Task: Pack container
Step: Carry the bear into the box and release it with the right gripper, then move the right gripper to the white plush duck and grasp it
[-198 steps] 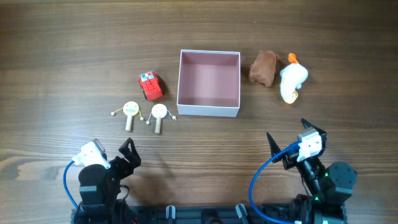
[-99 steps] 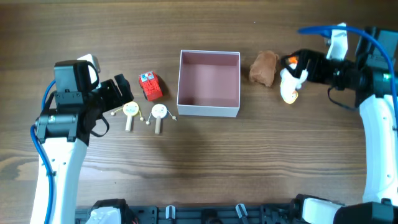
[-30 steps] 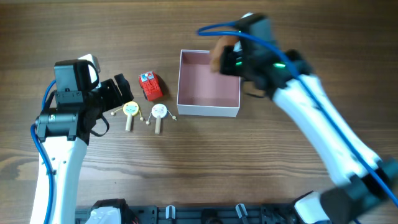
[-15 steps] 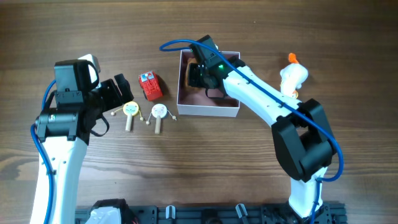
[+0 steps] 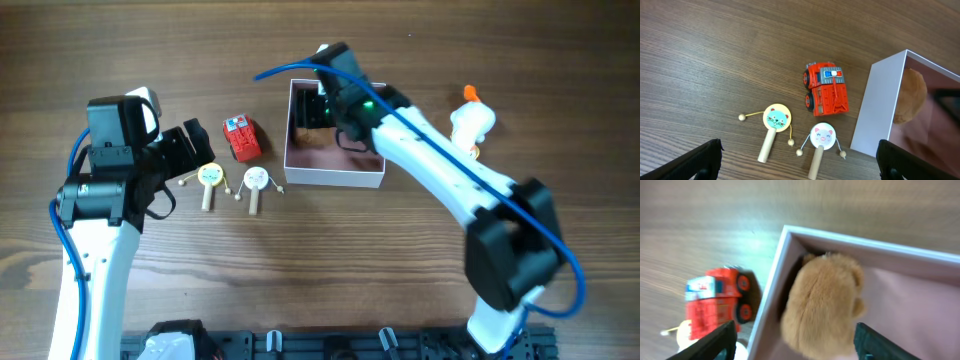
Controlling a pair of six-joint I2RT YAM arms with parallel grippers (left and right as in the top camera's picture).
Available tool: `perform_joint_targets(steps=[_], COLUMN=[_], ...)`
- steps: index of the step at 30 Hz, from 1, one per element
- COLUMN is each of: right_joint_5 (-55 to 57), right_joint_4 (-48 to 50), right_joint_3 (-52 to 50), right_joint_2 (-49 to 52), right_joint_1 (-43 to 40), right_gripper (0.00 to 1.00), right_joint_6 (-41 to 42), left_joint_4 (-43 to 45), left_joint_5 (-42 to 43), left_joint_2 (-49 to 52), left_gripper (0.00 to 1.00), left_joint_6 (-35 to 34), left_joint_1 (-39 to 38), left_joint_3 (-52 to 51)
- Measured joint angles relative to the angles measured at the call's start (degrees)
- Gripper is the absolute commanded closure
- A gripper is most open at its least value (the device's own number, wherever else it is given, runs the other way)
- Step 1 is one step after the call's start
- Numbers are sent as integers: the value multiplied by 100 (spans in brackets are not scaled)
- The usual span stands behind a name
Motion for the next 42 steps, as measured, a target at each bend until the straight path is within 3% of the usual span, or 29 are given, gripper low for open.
perform_joint_targets(steps=[5,7,11,17,25,27,30,33,34,36,42], right_joint_5=[284,485,848,1010,525,448,369,334,319,308,260], right_joint_4=[-706,-1086,-1777,-2074,-2162,-2149,-2028,-1858,-1818,-1751,-1821], right_joint_3=[0,9,26,-236,-557,-566,-566,-568,-573,-588,-590], right_joint_2=[-1246,-1692,-2118,-1703,-415,-122,286,610,680,730,684], right_joint_1=[-415,-763,-1755,-3104,-3615,-3613,-3613,-3613,-3613,-3613,-3606], right_gripper=[13,1,1,0,1,4,22,43,57,73,80], right_joint_6=[-50,-57,-184,-393,-516,-472,-428,-343,-304,-271,-234], left_joint_4=[2,-2,0,0,-2,-2,0,0,0,0,-2], left_joint_5=[0,0,0,0,0,0,0,0,0,0,0], left_joint_2=[0,0,0,0,0,0,0,0,0,0,0], left_gripper=[0,0,0,0,0,0,0,0,0,0,0], left_joint_6=[0,0,0,0,0,0,0,0,0,0,0], left_joint_1=[0,0,0,0,0,0,0,0,0,0,0], left_joint_3=[0,0,0,0,0,0,0,0,0,0,0])
